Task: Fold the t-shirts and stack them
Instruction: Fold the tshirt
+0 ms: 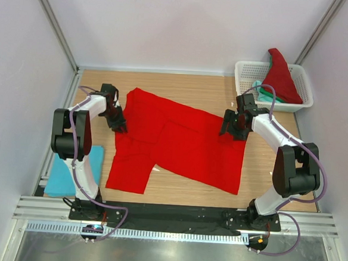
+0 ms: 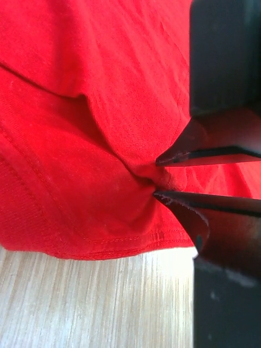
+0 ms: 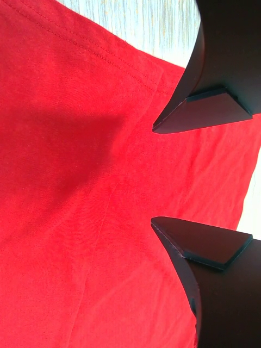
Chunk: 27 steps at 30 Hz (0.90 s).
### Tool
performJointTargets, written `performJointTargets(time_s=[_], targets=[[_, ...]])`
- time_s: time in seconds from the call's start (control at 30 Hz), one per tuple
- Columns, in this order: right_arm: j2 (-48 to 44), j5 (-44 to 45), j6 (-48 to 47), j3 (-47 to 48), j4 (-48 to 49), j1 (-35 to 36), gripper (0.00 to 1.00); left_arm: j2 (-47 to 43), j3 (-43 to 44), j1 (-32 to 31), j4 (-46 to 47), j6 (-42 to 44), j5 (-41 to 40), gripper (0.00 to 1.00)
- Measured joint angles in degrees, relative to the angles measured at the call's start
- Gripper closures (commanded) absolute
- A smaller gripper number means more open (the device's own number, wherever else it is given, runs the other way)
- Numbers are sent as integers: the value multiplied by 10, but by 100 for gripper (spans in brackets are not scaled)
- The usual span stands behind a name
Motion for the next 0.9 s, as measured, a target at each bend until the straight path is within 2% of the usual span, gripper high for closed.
performJointTargets(time_s=[0.23, 0.47, 0.5, 0.7, 0.8, 0.9], targets=[[0, -2, 0, -9, 0, 0, 31, 0, 6, 0, -4, 0, -1, 80], [-1, -2, -1, -9, 0, 0, 31, 0, 7, 0, -4, -1, -5, 82], [-1, -2, -1, -9, 0, 0, 31, 0, 7, 0, -5, -1, -5, 87], [-1, -2, -2, -9, 0, 0, 31, -3, 7, 0, -6, -1, -9, 90], [-1, -2, -2, -9, 0, 0, 31, -7, 7, 0, -7, -1, -11, 100], [-1, -2, -2, -9, 0, 0, 31, -13, 7, 0, -8, 0, -14, 100]])
